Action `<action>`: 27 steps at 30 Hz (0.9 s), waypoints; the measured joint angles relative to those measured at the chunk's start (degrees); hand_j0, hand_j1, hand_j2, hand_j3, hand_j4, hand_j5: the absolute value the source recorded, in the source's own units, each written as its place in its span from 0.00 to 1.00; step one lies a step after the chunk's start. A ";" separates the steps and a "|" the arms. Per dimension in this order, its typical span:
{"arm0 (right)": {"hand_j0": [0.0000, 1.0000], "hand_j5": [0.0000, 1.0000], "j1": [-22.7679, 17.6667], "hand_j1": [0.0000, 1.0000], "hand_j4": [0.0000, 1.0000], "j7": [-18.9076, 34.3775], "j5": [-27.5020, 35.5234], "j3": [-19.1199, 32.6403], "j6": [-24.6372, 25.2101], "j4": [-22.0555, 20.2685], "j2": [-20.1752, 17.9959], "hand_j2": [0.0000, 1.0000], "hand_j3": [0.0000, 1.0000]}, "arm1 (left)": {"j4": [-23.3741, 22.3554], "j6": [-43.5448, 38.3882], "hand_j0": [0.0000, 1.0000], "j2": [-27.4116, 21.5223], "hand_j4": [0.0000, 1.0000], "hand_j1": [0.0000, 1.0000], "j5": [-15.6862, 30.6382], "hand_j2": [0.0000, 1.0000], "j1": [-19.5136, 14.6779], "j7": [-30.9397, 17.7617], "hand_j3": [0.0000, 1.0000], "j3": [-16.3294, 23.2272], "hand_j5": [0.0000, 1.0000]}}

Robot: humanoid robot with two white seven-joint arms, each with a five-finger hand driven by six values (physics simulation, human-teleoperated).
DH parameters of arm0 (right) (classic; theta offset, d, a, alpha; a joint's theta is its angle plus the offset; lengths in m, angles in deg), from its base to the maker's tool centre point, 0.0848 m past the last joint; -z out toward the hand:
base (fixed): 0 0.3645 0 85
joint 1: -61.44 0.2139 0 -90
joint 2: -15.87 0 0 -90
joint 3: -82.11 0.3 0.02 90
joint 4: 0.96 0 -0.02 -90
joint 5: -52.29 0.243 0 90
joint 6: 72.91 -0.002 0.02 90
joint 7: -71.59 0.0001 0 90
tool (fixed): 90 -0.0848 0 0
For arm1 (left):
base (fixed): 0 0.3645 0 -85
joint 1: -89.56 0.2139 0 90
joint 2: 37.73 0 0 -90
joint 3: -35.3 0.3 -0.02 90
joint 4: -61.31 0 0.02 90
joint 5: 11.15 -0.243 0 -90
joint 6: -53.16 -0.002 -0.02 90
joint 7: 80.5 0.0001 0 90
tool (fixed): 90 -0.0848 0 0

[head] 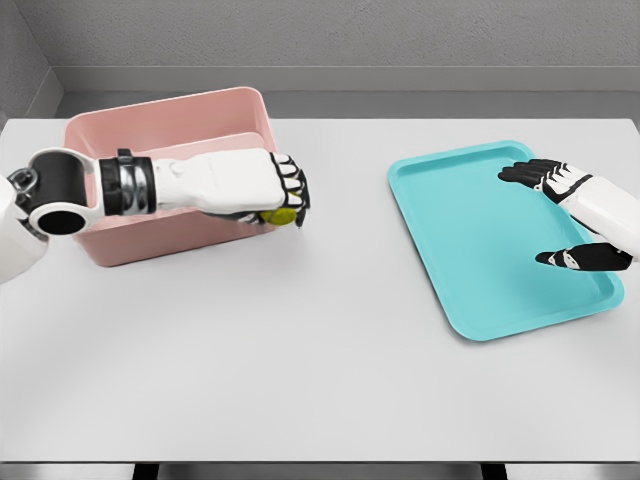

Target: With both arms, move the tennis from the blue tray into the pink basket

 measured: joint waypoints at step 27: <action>1.00 1.00 0.00 1.00 1.00 0.00 -0.05 -0.01 0.00 0.42 0.00 1.00 1.00 | -18.04 0.04 0.91 -0.65 0.91 0.91 1.88 0.91 -0.09 0.11 0.91 -7.24 0.91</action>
